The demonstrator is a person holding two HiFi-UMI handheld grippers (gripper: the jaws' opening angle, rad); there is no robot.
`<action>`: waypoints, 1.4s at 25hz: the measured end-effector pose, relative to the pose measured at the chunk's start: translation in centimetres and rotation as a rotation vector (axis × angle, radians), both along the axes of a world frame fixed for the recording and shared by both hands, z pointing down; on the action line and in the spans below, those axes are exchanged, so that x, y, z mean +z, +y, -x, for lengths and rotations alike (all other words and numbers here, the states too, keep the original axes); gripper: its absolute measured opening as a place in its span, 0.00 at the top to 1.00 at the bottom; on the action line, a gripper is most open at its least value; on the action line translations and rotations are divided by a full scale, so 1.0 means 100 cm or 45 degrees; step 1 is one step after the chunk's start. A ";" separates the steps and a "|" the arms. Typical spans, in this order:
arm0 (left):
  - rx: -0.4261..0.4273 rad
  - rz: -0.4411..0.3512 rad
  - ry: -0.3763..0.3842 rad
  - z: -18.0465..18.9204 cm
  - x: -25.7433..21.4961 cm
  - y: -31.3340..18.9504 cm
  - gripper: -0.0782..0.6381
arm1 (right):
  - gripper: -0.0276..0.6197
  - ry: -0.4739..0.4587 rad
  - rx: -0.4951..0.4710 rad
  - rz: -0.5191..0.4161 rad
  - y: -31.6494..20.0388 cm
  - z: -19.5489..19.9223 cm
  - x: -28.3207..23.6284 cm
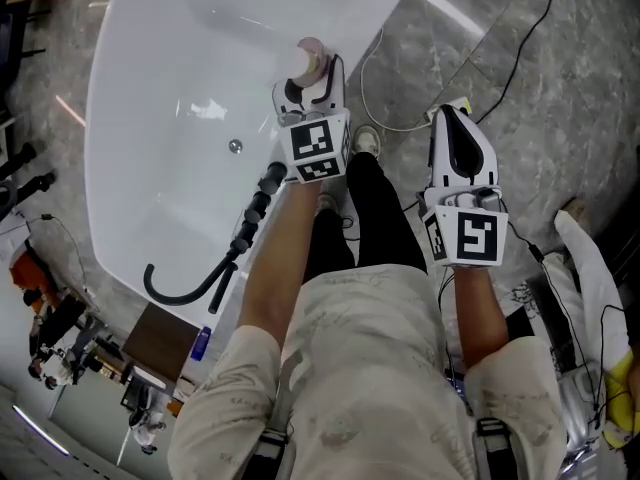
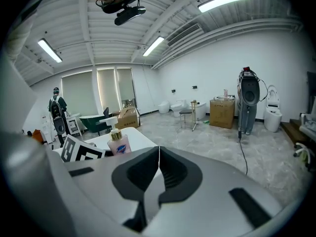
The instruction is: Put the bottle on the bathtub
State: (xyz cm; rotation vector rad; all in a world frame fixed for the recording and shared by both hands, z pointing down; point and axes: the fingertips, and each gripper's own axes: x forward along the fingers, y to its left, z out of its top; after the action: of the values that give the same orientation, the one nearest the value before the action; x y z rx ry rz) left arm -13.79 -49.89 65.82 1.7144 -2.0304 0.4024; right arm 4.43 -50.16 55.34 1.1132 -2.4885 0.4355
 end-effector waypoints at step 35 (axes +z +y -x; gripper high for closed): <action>0.157 0.145 -0.008 -0.024 0.030 0.078 0.51 | 0.97 -0.018 -0.037 -0.003 0.030 0.029 -0.001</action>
State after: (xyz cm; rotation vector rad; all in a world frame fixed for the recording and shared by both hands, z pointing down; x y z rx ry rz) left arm -11.40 -42.08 68.78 1.7751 -1.8738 0.5530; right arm 1.52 -47.13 55.25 1.0768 -2.5149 0.4330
